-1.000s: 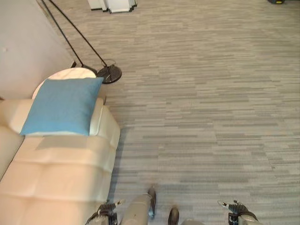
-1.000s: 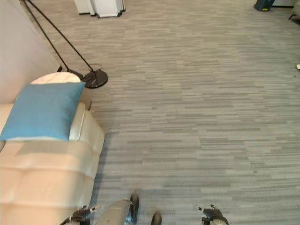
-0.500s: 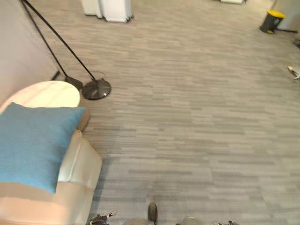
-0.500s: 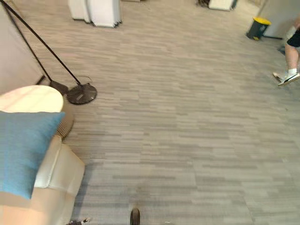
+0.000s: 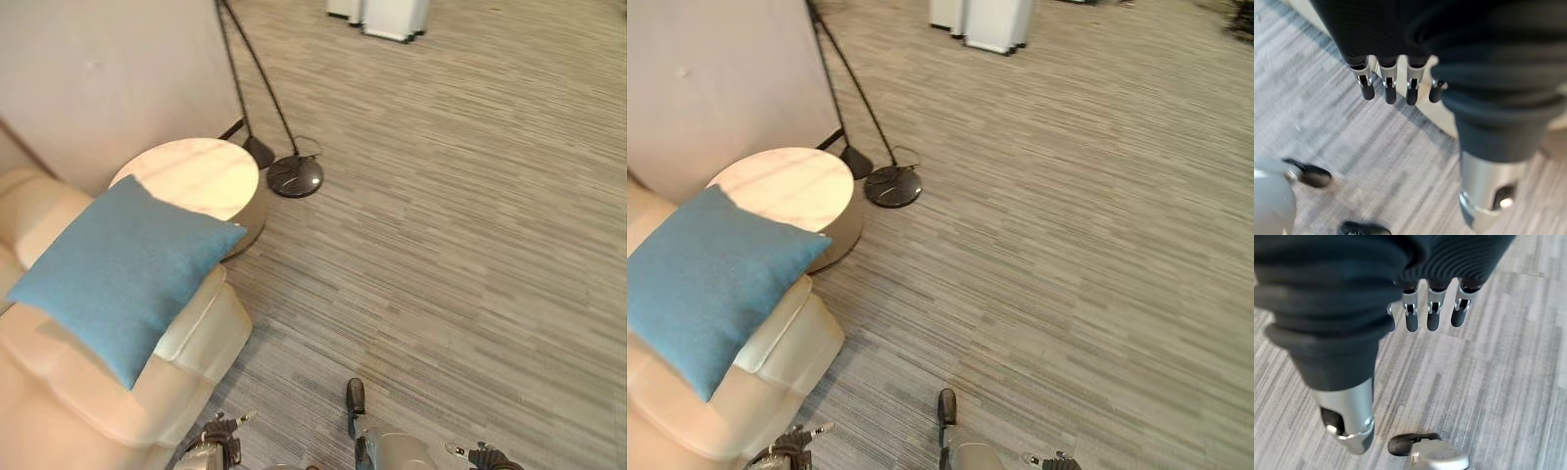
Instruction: Pick up all the scattered cushions and arrange them neatly on the sofa.
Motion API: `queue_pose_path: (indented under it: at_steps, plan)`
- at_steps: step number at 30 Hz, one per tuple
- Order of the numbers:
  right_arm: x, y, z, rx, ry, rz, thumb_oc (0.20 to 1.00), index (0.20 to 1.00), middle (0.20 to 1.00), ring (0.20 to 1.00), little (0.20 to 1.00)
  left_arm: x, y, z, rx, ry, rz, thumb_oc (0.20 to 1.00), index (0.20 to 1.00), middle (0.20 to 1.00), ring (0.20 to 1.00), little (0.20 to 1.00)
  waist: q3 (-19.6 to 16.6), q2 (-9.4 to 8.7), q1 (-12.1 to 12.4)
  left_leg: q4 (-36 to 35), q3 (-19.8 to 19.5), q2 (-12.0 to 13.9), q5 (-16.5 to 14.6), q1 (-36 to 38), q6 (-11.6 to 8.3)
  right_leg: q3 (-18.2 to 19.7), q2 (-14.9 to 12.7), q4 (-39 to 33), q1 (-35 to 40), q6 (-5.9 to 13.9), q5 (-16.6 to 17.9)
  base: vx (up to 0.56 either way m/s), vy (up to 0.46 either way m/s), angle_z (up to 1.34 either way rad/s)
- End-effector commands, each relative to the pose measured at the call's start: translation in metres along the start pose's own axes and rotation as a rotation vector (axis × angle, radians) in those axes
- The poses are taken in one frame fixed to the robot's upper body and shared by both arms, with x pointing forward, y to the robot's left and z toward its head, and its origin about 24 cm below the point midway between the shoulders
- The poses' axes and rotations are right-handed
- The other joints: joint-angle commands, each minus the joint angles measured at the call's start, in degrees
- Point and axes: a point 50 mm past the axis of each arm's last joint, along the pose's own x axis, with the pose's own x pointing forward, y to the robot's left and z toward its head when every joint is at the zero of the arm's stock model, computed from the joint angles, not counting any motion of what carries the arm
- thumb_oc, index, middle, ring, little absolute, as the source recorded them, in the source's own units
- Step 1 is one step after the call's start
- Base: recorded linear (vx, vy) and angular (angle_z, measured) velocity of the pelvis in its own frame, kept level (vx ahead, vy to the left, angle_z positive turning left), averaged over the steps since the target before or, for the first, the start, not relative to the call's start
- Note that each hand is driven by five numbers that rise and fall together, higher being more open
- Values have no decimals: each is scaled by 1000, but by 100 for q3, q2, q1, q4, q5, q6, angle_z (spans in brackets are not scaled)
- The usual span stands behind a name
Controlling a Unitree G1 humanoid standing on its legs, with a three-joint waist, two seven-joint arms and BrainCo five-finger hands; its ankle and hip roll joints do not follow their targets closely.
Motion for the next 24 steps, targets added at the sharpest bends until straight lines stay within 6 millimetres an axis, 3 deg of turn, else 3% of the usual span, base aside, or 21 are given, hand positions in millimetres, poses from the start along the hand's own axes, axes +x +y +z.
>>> queue_pose_path:
  at_steps: [1,2,3,5,6,7,8,9,10,13,15,17,19,20,22,24]
  plan:
    - [1,-14,11,-31,-42,-25,1000,1000,1000,1000,1000,0,13,-7,11,19,27,1000,1000,1000,1000,1000,-60,63,-42,185,66,-130,120,-523,-121,40,-109,-55,63,429,-352,516,-393,124]
    - [1,-16,11,-47,-41,-28,1000,1000,1000,1000,1000,0,12,-12,8,37,23,1000,1000,1000,1000,1000,-49,29,-9,786,146,-106,189,-751,-236,-252,-174,-121,302,377,-470,281,-215,98]
    - [1,-16,11,-48,-41,-28,1000,1000,1000,1000,1000,0,12,-12,8,37,23,1000,1000,1000,1000,1000,-50,31,-22,821,136,-110,172,-771,-235,-264,-177,-126,303,378,-469,241,-165,129]
    - [1,-16,19,-70,-63,-23,1000,1000,1000,1000,1000,0,10,-10,-19,31,15,1000,1000,1000,1000,1000,86,17,41,1844,639,-99,301,-1346,-313,-607,-289,-201,570,327,-572,120,-97,107]
    - [1,-17,20,-67,-68,-28,1000,1000,1000,1000,1000,0,11,-7,-32,17,17,1000,1000,1000,1000,1000,158,-9,76,2073,926,-51,313,-1564,-303,-727,-321,-213,664,285,-639,54,-77,85]
    - [1,-17,20,-67,-68,-28,1000,1000,1000,1000,1000,0,11,-7,-32,17,17,1000,1000,1000,1000,1000,156,-2,76,2105,926,-45,297,-1582,-303,-728,-314,-210,660,285,-640,97,-102,78]
    - [1,-18,26,-81,-82,-33,1000,1000,1000,1000,1000,0,10,1,-34,-7,12,1000,1000,1000,1000,1000,193,-26,97,1963,1527,122,201,-1802,-221,-1064,-406,-250,817,259,-799,79,-64,87]
    - [1,-18,26,-81,-82,-33,1000,1000,1000,1000,1000,0,10,1,-34,-7,12,1000,1000,1000,1000,1000,192,-25,97,1970,1527,123,198,-1808,-221,-1064,-406,-250,815,260,-800,164,-113,108]
    - [1,-16,30,-75,-93,-33,1000,1000,1000,1000,1000,0,10,6,-20,-25,7,1000,1000,1000,1000,1000,171,-62,73,1384,1997,242,53,-1947,-114,-1400,-505,-357,947,261,-912,133,-55,107]
    - [1,-12,34,-89,-110,-28,1000,1000,1000,1000,1000,0,13,1,-1,-7,18,1000,1000,1000,1000,1000,97,38,81,330,2181,277,666,-2132,-248,-1695,-471,-341,1121,236,-1149,236,1,133]
    - [0,-9,40,-121,-129,-24,1000,1000,1000,1000,1000,0,20,-8,9,32,44,1000,1000,1000,1000,1000,118,122,93,-538,2575,366,1103,-2424,-434,-1930,-408,-284,1285,140,-1343,296,89,118]
    - [0,-7,45,-149,-141,-25,1000,1000,1000,1000,1000,-1,28,-17,10,65,72,1000,1000,1000,1000,1000,122,106,147,-538,2579,403,1204,-2590,-518,-2014,-391,-271,1431,125,-1396,332,114,109]
    - [0,-4,44,-162,-137,-16,1000,1000,1000,1000,1000,-2,32,-24,5,88,80,1000,1000,1000,1000,1000,54,99,173,-538,2590,418,1159,-2453,-486,-1989,-366,-245,1536,156,-1458,265,85,12]
    - [-1,-2,44,-167,-146,-11,1000,1000,1000,1000,1000,-3,34,-31,1,111,91,1000,1000,1000,1000,1000,13,79,187,-538,2533,396,1346,-2421,-490,-2022,-371,-223,1651,162,-1529,461,182,3]
    - [-1,2,46,-189,-149,1,1000,1000,1000,1000,1000,-4,39,-41,-3,152,106,1000,1000,1000,1000,1000,-106,2,257,-538,2458,309,1389,-2264,-385,-1964,-480,60,1750,201,-1693,524,226,-1]
    - [-2,12,45,-186,-164,35,1000,1000,1000,1000,1000,-5,44,-44,34,164,125,1000,1000,1000,1000,1000,-136,-127,260,-538,2476,179,1178,-1942,-155,-1905,-815,1256,1515,365,-1709,425,250,-21]
